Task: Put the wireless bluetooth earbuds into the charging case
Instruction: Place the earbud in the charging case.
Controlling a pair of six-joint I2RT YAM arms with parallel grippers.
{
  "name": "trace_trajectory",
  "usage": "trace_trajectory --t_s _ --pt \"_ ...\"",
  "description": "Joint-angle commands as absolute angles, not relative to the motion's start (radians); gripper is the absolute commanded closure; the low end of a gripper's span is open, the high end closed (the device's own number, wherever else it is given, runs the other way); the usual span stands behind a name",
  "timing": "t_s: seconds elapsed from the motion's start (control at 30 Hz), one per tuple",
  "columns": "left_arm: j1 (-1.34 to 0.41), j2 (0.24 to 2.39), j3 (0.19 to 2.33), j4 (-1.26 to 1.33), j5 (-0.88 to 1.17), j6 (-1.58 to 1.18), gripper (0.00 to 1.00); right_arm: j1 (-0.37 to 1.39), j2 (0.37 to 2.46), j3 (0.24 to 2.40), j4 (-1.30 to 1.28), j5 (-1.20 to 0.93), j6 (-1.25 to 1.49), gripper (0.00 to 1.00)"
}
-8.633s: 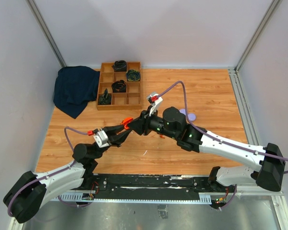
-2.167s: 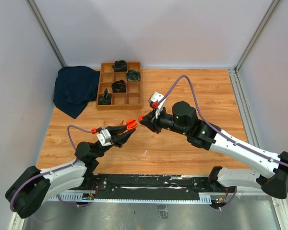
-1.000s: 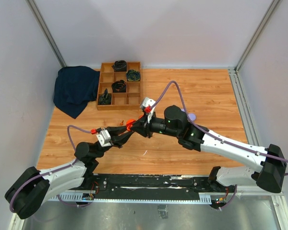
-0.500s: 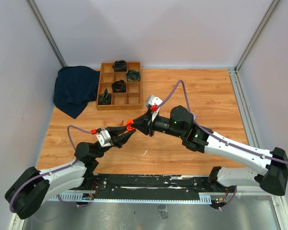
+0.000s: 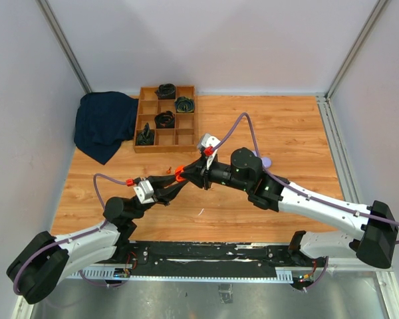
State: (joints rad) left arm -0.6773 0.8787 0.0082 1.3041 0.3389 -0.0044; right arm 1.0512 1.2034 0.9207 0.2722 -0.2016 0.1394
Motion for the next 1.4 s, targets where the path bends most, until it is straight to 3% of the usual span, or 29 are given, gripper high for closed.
trace_trajectory --t_s 0.0,0.33,0.6,1.37 --pt "-0.684 0.864 -0.127 1.355 0.344 -0.002 1.00 1.065 1.205 0.902 0.296 -0.177 0.138 0.85" --pt "-0.684 0.864 -0.129 1.355 0.339 -0.004 1.00 1.065 1.185 0.886 0.272 -0.162 0.123 0.85" --pt "-0.684 0.867 -0.127 1.355 0.336 -0.005 1.00 1.065 1.172 0.912 0.244 -0.207 0.109 0.70" --pt "-0.684 0.887 -0.113 1.343 0.377 -0.005 1.00 1.065 1.184 1.035 0.065 -0.286 0.005 0.58"
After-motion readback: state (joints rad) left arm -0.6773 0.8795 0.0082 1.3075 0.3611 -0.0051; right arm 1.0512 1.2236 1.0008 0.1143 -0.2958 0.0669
